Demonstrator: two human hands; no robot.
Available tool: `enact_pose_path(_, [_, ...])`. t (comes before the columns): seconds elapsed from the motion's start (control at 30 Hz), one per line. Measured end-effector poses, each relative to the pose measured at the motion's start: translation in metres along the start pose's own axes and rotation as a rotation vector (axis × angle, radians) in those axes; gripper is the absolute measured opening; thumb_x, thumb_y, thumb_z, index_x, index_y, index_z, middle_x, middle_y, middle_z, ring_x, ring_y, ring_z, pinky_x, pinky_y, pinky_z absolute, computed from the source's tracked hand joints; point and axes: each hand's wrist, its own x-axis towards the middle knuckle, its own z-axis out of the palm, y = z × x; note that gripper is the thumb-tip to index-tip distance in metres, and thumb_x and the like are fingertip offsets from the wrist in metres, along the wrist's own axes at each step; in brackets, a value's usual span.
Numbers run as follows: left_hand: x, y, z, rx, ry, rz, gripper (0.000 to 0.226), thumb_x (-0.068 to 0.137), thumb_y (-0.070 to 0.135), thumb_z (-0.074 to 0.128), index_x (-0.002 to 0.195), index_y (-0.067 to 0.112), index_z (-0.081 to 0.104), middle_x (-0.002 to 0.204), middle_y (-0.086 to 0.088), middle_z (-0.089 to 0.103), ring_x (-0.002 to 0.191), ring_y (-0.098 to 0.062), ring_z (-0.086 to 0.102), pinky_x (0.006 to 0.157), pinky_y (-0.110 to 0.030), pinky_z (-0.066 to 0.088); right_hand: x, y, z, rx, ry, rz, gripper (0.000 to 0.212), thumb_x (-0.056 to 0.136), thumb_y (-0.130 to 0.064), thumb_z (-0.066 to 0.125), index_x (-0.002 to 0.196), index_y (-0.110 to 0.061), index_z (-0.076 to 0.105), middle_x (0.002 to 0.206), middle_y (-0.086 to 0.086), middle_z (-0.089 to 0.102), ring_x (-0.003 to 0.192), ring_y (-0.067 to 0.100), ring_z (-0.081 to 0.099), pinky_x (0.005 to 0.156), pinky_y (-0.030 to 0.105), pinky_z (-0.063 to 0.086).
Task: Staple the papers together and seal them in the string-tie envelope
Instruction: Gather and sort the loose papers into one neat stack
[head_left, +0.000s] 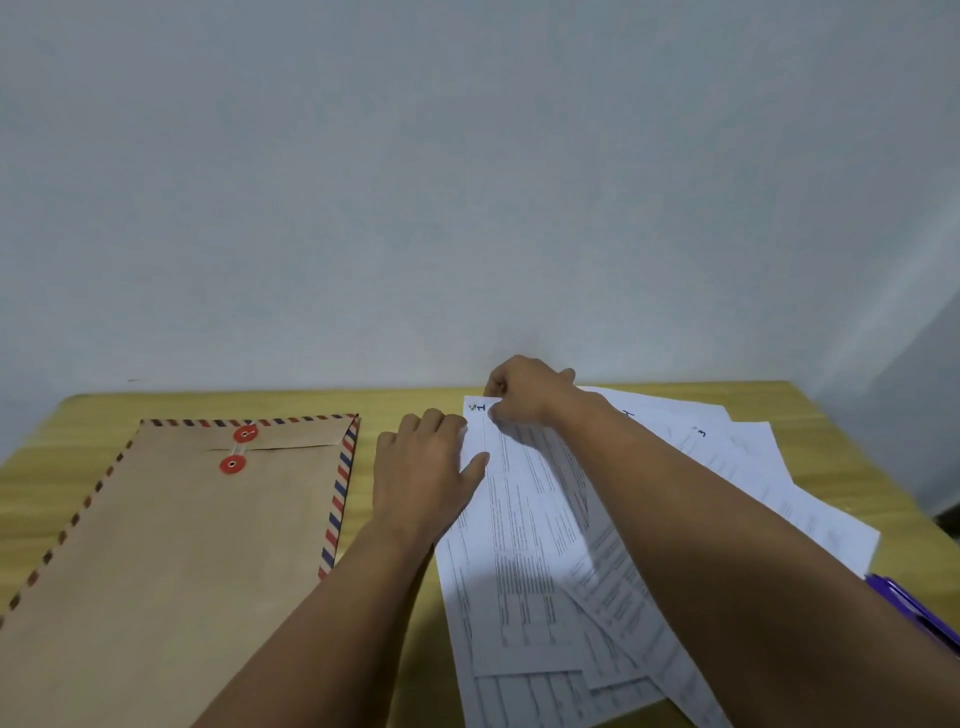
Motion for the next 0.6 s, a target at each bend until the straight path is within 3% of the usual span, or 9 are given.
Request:
enact_pose_path(0.1, [0.000,0.002,-0.005,-0.055,-0.040,-0.056,0.067,0.090,0.060,0.060,0.146,0.026,0.044,0.131,0.006,0.064,0.117,-0.022,0.058,0.092,-0.042,0.046,-0.003,0.003,0.003,0.032,0.087,-0.025,0.009,0.088,-0.019,0.067,0.087,-0.024,0.075,0.086,-0.012,0.067,0.099,0.018,0.061,0.087,0.041,0.027])
enact_pose_path(0.2, [0.000,0.007,-0.012,-0.118,-0.047,-0.079,0.099,0.088,0.063,0.061,0.162,0.029,0.005,0.140,0.005,0.056,0.120,-0.020,0.056,0.095,-0.042,0.046,-0.012,0.000,-0.005,0.119,0.178,-0.054,0.014,0.092,-0.030,0.064,0.088,-0.031,0.077,0.080,-0.019,0.065,0.095,0.011,0.061,0.088,0.041,0.031])
enact_pose_path(0.27, [0.000,0.009,-0.018,-0.171,-0.062,-0.090,0.112,0.087,0.063,0.064,0.161,0.032,-0.015,0.139,0.004,0.056,0.113,-0.020,0.060,0.093,-0.041,0.050,-0.020,-0.002,-0.017,0.203,0.229,-0.069,0.012,0.093,-0.034,0.064,0.089,-0.037,0.076,0.082,-0.024,0.062,0.095,0.006,0.057,0.093,0.043,0.031])
enact_pose_path(0.33, [-0.002,0.010,-0.026,-0.279,-0.084,-0.134,0.115,0.086,0.062,0.066,0.158,0.039,-0.020,0.127,0.002,0.063,0.093,-0.017,0.066,0.082,-0.040,0.056,-0.030,-0.004,-0.031,0.274,0.267,-0.087,0.010,0.092,-0.038,0.066,0.091,-0.040,0.076,0.092,-0.023,0.061,0.099,0.004,0.056,0.094,0.042,0.030])
enact_pose_path(0.4, [-0.004,0.013,-0.034,-0.448,-0.084,-0.216,0.107,0.086,0.059,0.069,0.160,0.043,-0.008,0.115,0.007,0.066,0.089,-0.013,0.067,0.074,-0.035,0.058,-0.041,-0.005,-0.046,0.311,0.303,-0.121,0.010,0.093,-0.040,0.067,0.095,-0.040,0.077,0.101,-0.022,0.062,0.105,0.004,0.058,0.094,0.041,0.029])
enact_pose_path(0.47, [-0.004,0.018,-0.046,-0.660,-0.064,-0.283,0.079,0.089,0.049,0.071,0.156,0.038,0.029,0.116,0.015,0.066,0.103,-0.010,0.067,0.082,-0.034,0.059,-0.055,-0.008,-0.063,0.348,0.342,-0.164,0.009,0.094,-0.040,0.068,0.096,-0.040,0.077,0.105,-0.022,0.066,0.110,0.005,0.060,0.095,0.042,0.029])
enact_pose_path(0.53, [0.000,0.026,-0.065,-0.842,-0.056,-0.325,0.037,0.093,0.035,0.068,0.129,0.031,0.063,0.109,0.017,0.072,0.100,-0.008,0.070,0.083,-0.036,0.060,-0.068,-0.011,-0.079,0.395,0.376,-0.197,0.007,0.094,-0.039,0.071,0.092,-0.042,0.076,0.102,-0.024,0.070,0.112,0.006,0.062,0.100,0.043,0.031])
enact_pose_path(0.6, [0.005,0.033,-0.086,-0.898,-0.048,-0.322,0.011,0.096,0.027,0.063,0.103,0.029,0.072,0.095,0.013,0.075,0.088,-0.008,0.071,0.079,-0.038,0.060,-0.082,-0.015,-0.094,0.437,0.399,-0.222,0.015,0.092,-0.039,0.074,0.081,-0.049,0.073,0.092,-0.033,0.070,0.111,0.003,0.065,0.109,0.049,0.035])
